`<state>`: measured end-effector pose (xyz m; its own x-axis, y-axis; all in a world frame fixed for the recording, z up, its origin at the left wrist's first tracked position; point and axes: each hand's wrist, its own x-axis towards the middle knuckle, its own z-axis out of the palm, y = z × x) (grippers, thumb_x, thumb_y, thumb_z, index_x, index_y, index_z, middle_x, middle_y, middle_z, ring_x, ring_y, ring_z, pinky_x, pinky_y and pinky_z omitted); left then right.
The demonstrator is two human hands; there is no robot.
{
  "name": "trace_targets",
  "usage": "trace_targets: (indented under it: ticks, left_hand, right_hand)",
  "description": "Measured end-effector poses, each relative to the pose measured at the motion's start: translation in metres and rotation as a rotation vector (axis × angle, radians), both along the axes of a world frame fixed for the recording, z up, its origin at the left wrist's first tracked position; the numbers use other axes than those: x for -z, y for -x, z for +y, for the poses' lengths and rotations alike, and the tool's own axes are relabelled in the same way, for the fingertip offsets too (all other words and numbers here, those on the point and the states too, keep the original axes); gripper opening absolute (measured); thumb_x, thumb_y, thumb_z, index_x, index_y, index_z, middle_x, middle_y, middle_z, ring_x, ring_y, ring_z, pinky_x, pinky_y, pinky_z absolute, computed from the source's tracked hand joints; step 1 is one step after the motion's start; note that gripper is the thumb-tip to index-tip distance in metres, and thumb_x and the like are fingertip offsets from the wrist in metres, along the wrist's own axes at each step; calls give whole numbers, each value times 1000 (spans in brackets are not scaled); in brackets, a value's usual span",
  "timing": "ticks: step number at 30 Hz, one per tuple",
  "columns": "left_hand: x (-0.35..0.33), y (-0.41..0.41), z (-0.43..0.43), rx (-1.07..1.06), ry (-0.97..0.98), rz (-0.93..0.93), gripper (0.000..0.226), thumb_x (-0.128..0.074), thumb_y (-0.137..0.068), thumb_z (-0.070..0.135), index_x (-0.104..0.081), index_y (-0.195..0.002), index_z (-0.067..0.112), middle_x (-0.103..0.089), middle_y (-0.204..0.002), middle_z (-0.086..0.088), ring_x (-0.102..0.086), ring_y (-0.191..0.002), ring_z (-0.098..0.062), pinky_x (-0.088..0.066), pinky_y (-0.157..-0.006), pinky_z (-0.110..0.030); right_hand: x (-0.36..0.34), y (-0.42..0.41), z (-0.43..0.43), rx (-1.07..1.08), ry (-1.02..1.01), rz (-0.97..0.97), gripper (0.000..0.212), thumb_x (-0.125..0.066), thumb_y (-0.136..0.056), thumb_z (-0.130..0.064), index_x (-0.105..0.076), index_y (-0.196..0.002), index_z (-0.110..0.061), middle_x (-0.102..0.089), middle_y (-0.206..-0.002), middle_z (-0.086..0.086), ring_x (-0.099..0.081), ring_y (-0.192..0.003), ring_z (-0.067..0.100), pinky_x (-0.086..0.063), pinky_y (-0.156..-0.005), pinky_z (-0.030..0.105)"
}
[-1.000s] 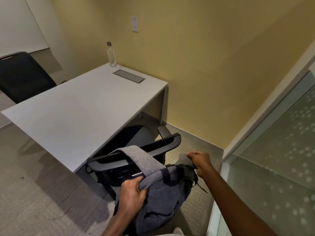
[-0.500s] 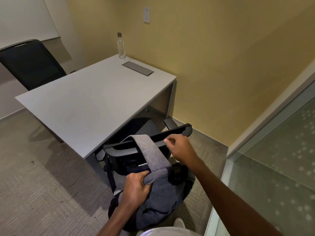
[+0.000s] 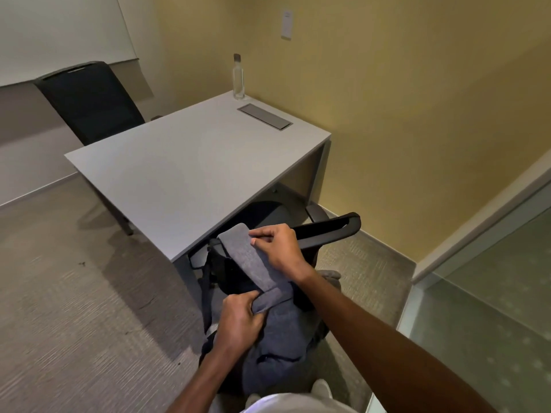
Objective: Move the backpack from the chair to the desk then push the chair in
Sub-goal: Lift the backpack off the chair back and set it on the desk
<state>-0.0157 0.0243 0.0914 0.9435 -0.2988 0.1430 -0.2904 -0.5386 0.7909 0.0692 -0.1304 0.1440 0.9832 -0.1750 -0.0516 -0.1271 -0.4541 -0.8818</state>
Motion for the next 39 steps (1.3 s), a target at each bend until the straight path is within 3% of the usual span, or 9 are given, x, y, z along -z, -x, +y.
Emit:
trace_targets:
  ticks: [8, 11, 15, 21, 23, 27, 31, 36, 39]
  left_hand:
    - [11, 6, 13, -88, -10, 28, 32, -71, -77, 18, -49, -54, 19, -61, -51, -3, -52, -45, -10, -34, -48, -29]
    - [11, 5, 16, -109, -45, -1, 46, -80, -80, 16, -44, -53, 26, -62, -51, -6, -57, -46, -18, -33, -51, -28]
    - [10, 5, 14, -97, -80, -5, 37, -82, -82, 16, -58, -55, 11, -66, -54, -9, -61, -49, -21, -35, -51, -28]
    - [8, 8, -5, 34, -54, -11, 8, -76, -77, -3, -77, -76, 6, -77, -76, -6, -70, -69, -16, -45, -64, -17]
    - [7, 6, -13, 79, -67, 0, 13, -72, -76, -1, -75, -75, 12, -73, -71, 5, -62, -62, -3, -38, -61, -6]
    - [2, 1, -36, 185, -78, 43, 17, -65, -75, 8, -63, -64, 21, -62, -56, 9, -61, -53, -9, -31, -51, -9]
    - [-4, -1, -68, 258, -38, 31, 33, -69, -79, 8, -54, -60, 31, -51, -49, 15, -55, -50, -7, -29, -50, -7]
    - [-12, -8, -109, 364, 112, 112, 29, -75, -91, 14, -67, -63, 16, -62, -53, 0, -53, -46, -10, -37, -45, -22]
    - [-28, -14, -142, 459, 198, 182, 35, -74, -94, 21, -63, -62, 13, -51, -52, 9, -43, -51, 0, -34, -43, -29]
  right_hand:
    - [6, -4, 24, -133, -7, -50, 23, -80, -91, -8, -81, -114, -7, -82, -110, 8, -68, -77, -13, -55, -81, 7]
    - [9, -3, 36, -244, 59, -24, 21, -79, -91, -4, -81, -112, -3, -81, -112, 13, -75, -91, 5, -59, -89, 17]
    - [7, 4, 35, -353, 137, 9, 19, -77, -92, -1, -81, -110, 0, -80, -116, 15, -76, -110, 23, -60, -102, 34]
    - [11, 24, -5, -526, 344, 250, 23, -69, -100, -20, -82, -103, -1, -81, -102, 13, -74, -96, 26, -58, -91, 41]
    - [16, 39, -34, -439, 309, 302, 34, -64, -103, -34, -82, -97, -6, -78, -91, 10, -71, -89, 25, -55, -85, 40]
    - [29, 93, -111, -158, 96, 238, 34, -59, -103, -48, -81, -101, -23, -79, -94, -5, -73, -93, 11, -58, -91, 37]
    - [51, 166, -187, 141, -67, 161, 30, -62, -103, -43, -71, -129, -30, -72, -127, -12, -66, -122, 9, -52, -104, 27]
    - [75, 249, -227, 279, -382, 155, 74, -84, -77, -53, -56, -143, -35, -68, -138, -16, -62, -132, 7, -58, -94, 20]
    - [67, 262, -236, 388, -337, 76, 71, -86, -74, -60, -58, -138, -46, -69, -135, -19, -65, -125, 1, -58, -91, 17]
